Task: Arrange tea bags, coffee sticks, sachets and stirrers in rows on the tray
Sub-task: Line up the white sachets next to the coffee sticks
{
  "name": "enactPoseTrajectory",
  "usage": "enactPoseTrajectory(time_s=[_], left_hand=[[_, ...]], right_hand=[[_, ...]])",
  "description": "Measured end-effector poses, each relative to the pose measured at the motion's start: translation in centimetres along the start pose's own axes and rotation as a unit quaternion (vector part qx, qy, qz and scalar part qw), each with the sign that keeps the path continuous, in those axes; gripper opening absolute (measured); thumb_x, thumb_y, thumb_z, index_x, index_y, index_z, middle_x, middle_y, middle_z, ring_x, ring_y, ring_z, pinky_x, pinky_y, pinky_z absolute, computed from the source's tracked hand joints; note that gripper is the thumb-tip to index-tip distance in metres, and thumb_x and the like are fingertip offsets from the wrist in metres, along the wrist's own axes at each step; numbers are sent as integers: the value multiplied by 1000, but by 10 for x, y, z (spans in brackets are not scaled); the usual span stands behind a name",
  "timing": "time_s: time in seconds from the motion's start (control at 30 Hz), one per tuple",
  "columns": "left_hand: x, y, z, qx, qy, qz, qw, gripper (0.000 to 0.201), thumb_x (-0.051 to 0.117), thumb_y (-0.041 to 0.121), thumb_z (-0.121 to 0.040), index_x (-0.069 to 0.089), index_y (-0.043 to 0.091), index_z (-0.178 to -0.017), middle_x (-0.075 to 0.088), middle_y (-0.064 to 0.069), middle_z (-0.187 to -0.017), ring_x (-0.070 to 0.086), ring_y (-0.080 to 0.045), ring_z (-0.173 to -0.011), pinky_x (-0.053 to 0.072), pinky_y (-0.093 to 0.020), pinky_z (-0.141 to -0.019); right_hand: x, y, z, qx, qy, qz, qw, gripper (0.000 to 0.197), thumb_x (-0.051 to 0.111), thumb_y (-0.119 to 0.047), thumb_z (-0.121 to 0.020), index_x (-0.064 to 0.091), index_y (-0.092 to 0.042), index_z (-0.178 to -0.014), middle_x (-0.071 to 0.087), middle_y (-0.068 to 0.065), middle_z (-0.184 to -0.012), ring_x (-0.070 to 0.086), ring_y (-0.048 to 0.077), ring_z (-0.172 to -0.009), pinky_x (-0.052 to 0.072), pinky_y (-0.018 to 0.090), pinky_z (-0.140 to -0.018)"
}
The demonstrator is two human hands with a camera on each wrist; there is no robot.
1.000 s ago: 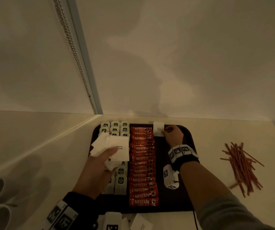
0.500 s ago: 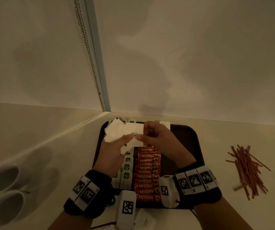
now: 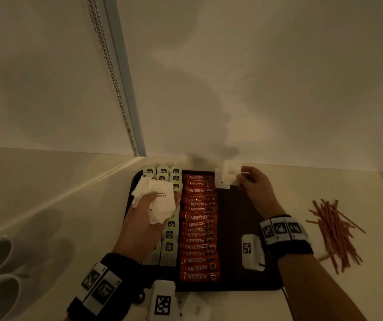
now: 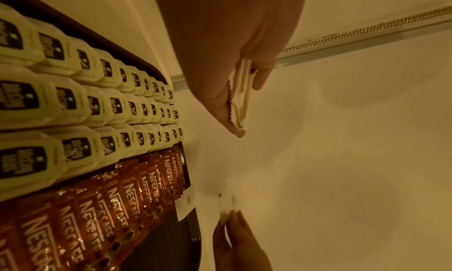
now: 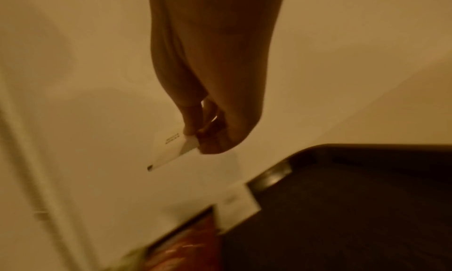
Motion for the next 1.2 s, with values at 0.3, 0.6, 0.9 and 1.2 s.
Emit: enactPoseTrajectory(time_s=[0.3,0.6,0.9,1.2], left_hand=[[-6,5,1,34,42,-154,987,31,46,21,-97,52,18,-127,75,-9,-90,72,-27,-74,42,-21,-35],[-2,4,1,23,20,-140,990,37,48,12,-94,50,14,-131,72,-12,-103,73,-26,-77,45,-21,-36],[0,11,1,64,57,-175,981,20,62,3,-85,65,20,-96,70,-3,-82,64,-20,-70,46,-22,-39],[16,12,0,96,25,-184,978,27,64,2,-84,65,16,-107,74,-2,-95,66,-18,-80,46,-19,-45]], right_hand=[[-28,65,-57,62,80,171,980,17,69,-13,-81,56,-17,-91,67,11,-101,64,28,-92,53,45,-86],[-20,66,-63,57,95,203,973,23,69,-14,-83,60,-6,-103,66,14,-104,61,29,-97,47,30,-81],[-14,47,-54,36,101,228,968,26,65,-19,-86,57,1,-102,64,18,-104,59,31,-98,42,27,-76],[89,-84,69,-99,-278,50,954,22,60,-37,-87,62,-18,-97,68,-2,-93,66,14,-85,56,27,-78]])
Point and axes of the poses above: each hand's wrist, its own z-axis away from the middle knuckle, its own x-axis out of the palm, y = z × x, the point moved 6 cm from there along -z, towards the middle knuckle
